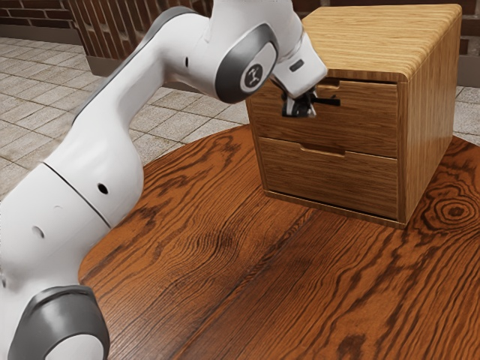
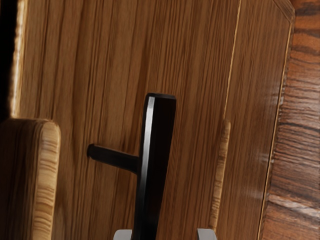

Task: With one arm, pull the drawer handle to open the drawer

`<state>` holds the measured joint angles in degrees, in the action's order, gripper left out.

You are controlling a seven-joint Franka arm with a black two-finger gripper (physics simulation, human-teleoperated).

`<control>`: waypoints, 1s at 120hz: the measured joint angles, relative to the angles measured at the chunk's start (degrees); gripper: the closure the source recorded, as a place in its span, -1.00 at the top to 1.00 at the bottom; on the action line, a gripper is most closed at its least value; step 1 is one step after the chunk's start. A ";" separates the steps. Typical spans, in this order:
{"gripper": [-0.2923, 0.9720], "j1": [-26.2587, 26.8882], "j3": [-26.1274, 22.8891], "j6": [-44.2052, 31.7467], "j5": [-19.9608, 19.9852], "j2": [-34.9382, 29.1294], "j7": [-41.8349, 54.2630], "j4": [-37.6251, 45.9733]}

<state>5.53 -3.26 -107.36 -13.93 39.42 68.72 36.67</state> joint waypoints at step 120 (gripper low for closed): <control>-0.71 -0.85 0.26 -5.50 1.05 -26.11 -3.77 37.15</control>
<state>4.68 -3.00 -112.86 -12.89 13.30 64.95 73.82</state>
